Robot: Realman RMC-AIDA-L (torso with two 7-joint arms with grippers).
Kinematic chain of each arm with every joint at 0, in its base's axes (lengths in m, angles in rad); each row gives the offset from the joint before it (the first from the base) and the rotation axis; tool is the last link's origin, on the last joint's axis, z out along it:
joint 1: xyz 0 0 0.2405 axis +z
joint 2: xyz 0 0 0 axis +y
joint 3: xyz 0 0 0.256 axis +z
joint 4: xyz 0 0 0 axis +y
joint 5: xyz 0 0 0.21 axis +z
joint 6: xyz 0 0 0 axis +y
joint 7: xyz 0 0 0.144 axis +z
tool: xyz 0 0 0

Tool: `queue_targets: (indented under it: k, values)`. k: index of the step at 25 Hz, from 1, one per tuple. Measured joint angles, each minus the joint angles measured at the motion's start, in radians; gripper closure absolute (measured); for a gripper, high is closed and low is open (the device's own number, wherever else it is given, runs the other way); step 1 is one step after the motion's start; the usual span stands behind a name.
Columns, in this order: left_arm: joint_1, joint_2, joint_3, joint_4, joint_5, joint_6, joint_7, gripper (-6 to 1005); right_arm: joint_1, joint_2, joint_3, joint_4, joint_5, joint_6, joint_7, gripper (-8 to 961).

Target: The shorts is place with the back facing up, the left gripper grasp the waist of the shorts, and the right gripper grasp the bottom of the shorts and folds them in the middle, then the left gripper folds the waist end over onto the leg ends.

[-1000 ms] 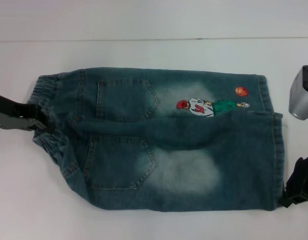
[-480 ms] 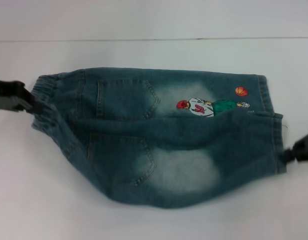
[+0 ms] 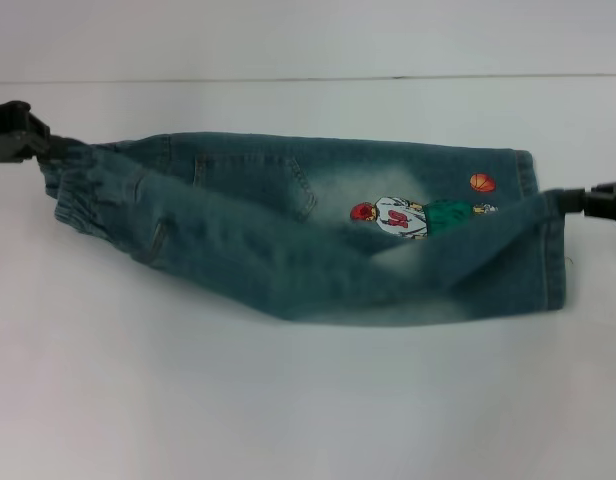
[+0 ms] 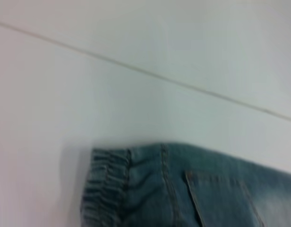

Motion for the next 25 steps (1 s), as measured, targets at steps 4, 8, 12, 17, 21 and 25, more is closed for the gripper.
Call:
queue_targets:
  k: [4, 8, 12, 17, 21, 25]
  values:
    - [0.002, -0.019, 0.000, -0.011, -0.009, -0.072, 0.001, 943, -0.008, 0.023, 0.003, 0.012, 0.045, 0.102, -0.009, 918]
    - [0.002, -0.023, 0.002, -0.026, -0.044, -0.119, 0.007, 943, -0.008, 0.048, 0.000, 0.014, 0.080, 0.195, -0.013, 916]
    - [0.001, -0.025, 0.004, -0.028, -0.053, -0.166, 0.008, 943, 0.002, 0.070, -0.007, 0.024, 0.084, 0.268, -0.026, 914]
    - [0.010, -0.034, 0.007, -0.048, -0.053, -0.207, 0.013, 943, 0.005, 0.077, -0.013, 0.039, 0.091, 0.304, -0.030, 912]
    - [0.016, -0.039, 0.006, -0.054, -0.054, -0.211, 0.020, 943, 0.000, 0.063, -0.007, 0.034, 0.117, 0.253, -0.007, 910]
    - [0.017, -0.045, 0.007, -0.054, -0.055, -0.209, 0.026, 944, 0.009, 0.025, -0.008, 0.028, 0.134, 0.157, 0.086, 856]
